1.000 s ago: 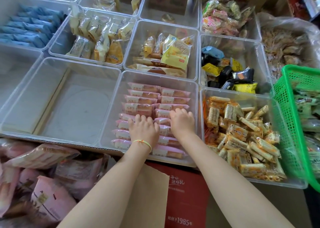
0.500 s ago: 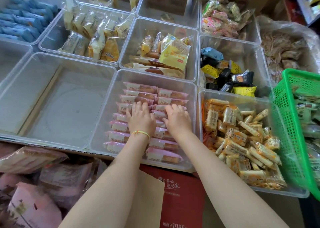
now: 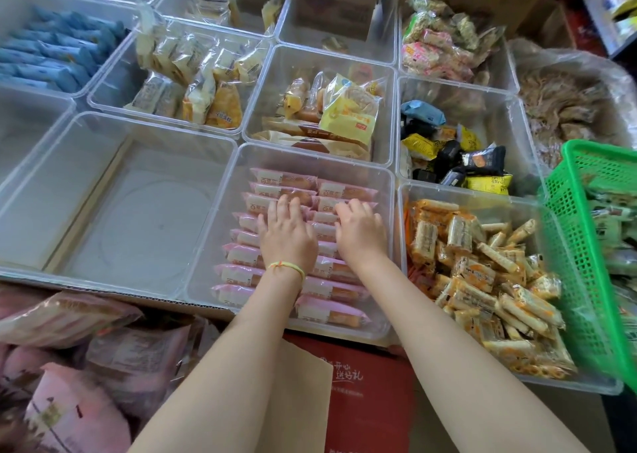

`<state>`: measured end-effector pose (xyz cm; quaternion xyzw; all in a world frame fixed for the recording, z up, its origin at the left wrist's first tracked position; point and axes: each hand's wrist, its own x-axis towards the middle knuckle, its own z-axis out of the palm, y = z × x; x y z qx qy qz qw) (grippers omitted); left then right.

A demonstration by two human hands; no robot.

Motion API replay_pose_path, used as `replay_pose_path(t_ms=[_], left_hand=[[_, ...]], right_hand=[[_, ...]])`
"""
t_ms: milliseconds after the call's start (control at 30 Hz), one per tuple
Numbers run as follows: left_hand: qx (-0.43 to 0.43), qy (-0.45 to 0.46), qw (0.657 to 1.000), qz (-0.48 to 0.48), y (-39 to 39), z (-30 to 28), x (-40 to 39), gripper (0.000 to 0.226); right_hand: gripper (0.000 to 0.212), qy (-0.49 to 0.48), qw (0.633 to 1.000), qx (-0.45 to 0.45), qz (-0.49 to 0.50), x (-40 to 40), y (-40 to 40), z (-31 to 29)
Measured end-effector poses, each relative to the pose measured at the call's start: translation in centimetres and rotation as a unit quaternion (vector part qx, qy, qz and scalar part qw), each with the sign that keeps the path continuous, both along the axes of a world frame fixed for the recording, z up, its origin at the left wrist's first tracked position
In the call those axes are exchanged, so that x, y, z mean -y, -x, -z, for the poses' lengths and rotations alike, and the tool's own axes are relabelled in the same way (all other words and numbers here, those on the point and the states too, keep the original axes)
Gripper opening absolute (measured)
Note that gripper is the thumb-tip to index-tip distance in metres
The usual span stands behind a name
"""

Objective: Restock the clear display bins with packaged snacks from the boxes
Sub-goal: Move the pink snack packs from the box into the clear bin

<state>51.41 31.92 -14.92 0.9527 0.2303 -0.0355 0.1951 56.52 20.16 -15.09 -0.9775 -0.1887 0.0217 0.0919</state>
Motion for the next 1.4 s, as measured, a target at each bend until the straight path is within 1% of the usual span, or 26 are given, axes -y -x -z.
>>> replay_pose_path(t_ms=[67, 133, 233, 333, 467, 533, 600, 633, 733, 800, 900, 1033, 1167, 1267, 1333, 1400], left_hand=[[0.016, 0.037, 0.999, -0.002, -1.4, 0.2, -0.1, 0.051], [0.018, 0.047, 0.999, -0.001, -2.2, 0.7, -0.3, 0.045], [-0.005, 0.009, 1.0, -0.016, -2.5, 1.3, -0.8, 0.036], [-0.038, -0.032, 0.998, -0.028, -1.6, 1.4, -0.4, 0.034], [-0.012, -0.039, 0.999, -0.024, -0.4, 1.4, 0.2, 0.033], [0.019, -0.013, 0.999, -0.039, -0.7, 1.4, 0.1, 0.032], [0.054, 0.021, 0.997, -0.043, -1.7, 1.3, -0.1, 0.039], [0.057, 0.034, 0.997, -0.031, -2.3, 1.3, -0.1, 0.044], [0.016, 0.054, 0.998, 0.024, -3.8, 1.5, 0.0, 0.051], [-0.008, 0.042, 0.999, 0.029, -3.9, 1.8, -0.1, 0.051], [-0.009, -0.003, 1.0, 0.008, -3.0, 1.9, -0.2, 0.05], [-0.029, -0.054, 0.998, 0.008, -1.5, 1.8, 0.1, 0.045], [-0.052, -0.056, 0.997, -0.009, -1.9, 1.5, 0.1, 0.045], [-0.052, -0.029, 0.998, -0.038, -3.0, 1.0, 0.3, 0.05], [-0.034, -0.008, 0.998, -0.051, -4.4, 0.4, 0.4, 0.054], [-0.026, 0.006, 0.998, -0.054, -6.1, -0.2, 0.5, 0.057]], right_hand=[[0.031, 0.016, 0.999, -0.026, -0.019, 0.0, -0.2, 0.1], [0.029, 0.03, 0.999, -0.031, -0.022, 0.0, -0.4, 0.3], [0.018, 0.044, 0.999, -0.026, -0.011, -0.2, -0.9, 0.5], [0.019, 0.074, 0.997, -0.024, 0.009, -0.6, -1.6, 0.2], [0.022, 0.053, 0.996, -0.016, 0.072, -0.5, -2.4, -0.2], [0.022, 0.03, 0.998, 0.008, 0.063, -0.6, -2.6, -0.3], [0.022, 0.016, 1.0, 0.024, 0.011, -0.7, -2.9, -0.4], [0.024, 0.016, 1.0, 0.011, -0.018, -0.7, -3.0, -0.4], [0.036, 0.04, 0.996, -0.053, -0.055, -0.7, -3.1, -0.1], [0.037, 0.047, 0.995, -0.063, -0.053, -0.5, -2.8, 0.3], [0.034, 0.04, 0.996, -0.06, -0.044, -0.6, -2.4, 0.7], [0.027, 0.044, 0.998, -0.045, -0.023, -1.3, -3.1, 0.5], [0.022, 0.056, 0.998, -0.018, -0.003, -1.9, -4.2, 0.7], [0.019, 0.036, 0.999, 0.021, 0.03, -2.0, -4.7, 0.7], [0.02, 0.007, 0.999, 0.041, 0.011, -2.1, -4.8, 0.9], [0.029, 0.001, 0.999, 0.016, -0.034, -2.2, -4.6, 1.2]])
